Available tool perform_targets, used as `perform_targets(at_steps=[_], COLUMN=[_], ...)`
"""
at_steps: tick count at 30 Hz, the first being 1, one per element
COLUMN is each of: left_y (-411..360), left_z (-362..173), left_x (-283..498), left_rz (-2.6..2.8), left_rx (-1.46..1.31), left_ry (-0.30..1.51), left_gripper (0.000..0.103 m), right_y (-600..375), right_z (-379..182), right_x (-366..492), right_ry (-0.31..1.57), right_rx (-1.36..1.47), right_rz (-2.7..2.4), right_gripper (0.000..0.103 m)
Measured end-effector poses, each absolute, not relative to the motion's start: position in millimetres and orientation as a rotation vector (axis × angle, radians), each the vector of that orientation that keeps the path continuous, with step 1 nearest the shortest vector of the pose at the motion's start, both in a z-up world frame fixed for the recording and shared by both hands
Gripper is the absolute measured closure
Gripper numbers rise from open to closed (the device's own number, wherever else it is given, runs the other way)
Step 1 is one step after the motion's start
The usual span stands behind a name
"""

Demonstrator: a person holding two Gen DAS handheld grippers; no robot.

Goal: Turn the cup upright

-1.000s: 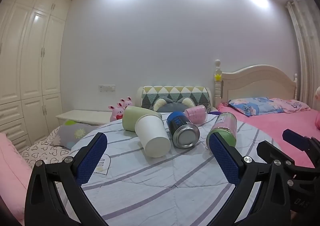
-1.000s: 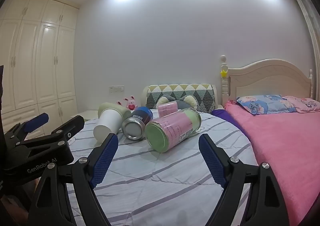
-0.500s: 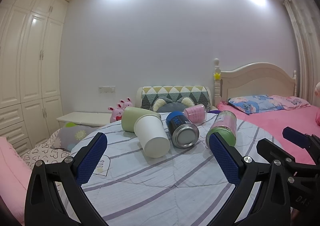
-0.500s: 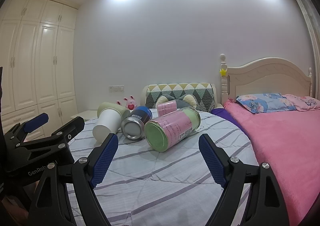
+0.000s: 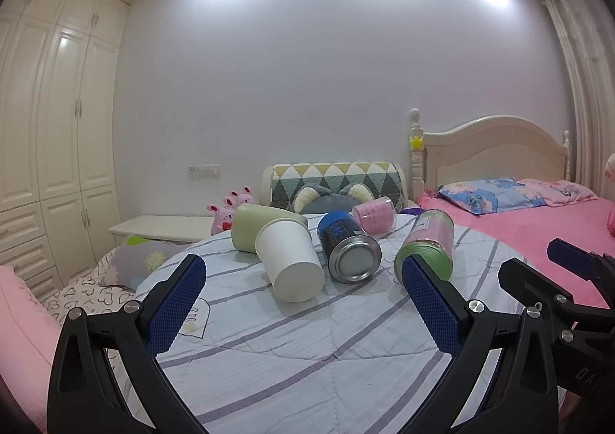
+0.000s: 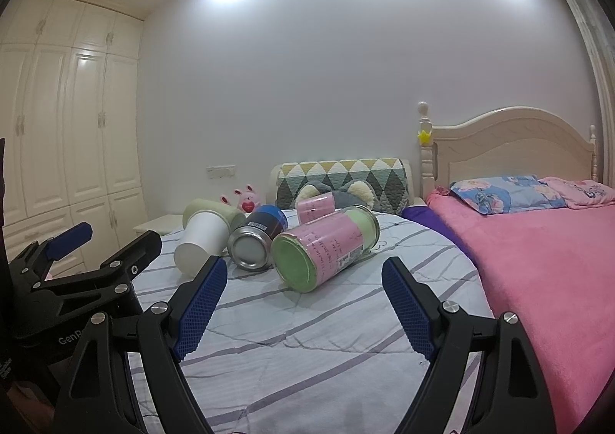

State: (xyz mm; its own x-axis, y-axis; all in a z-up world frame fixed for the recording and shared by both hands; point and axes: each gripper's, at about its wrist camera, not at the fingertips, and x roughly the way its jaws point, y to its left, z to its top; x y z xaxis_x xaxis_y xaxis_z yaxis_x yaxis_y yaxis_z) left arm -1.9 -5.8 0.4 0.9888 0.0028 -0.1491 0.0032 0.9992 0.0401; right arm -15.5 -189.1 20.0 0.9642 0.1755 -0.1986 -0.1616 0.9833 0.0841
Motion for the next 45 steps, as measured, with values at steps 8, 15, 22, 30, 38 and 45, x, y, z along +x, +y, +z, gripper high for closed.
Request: perform_targets(at_steps=[8, 15, 22, 30, 38, 45], left_y=[-5.7, -2.2, 1.0, 2.1, 4.3, 12.0], left_z=[18.2, 27.7, 26.5, 22.5, 30.7, 38.8], left_x=[16.4, 37.9, 57.6, 80.4, 109.7, 134.0], left_rz=[0.001, -0.007, -0.007, -0.019, -0.07, -0.097], left_rx=[0.062, 0.071, 0.072, 0.082, 0.104, 0.126], left_ry=[0.216, 0.287, 0.382, 0.488, 0.541, 0.56], left_gripper=[0.0, 0.0, 0.0, 0.0, 0.0, 0.0], right_y=[-194.1, -206.0, -203.6, -200.5, -196.0, -191.2], right_z=[41.6, 49.7, 45.1, 44.4, 45.2, 37.3], right_x=[1.4, 30.0, 47.4, 73.5, 113.0, 155.1], right_ry=[0.27, 0.355, 0.451, 0.567, 0.684, 0.817], right_rx=[0.096, 0.169, 0.15, 0.145, 0.176, 0.253], right_rz=[0.142, 0.129, 0.108, 0.09, 0.05, 0.042], right_gripper=[0.019, 0.019, 0.019, 0.019, 0.019, 0.019])
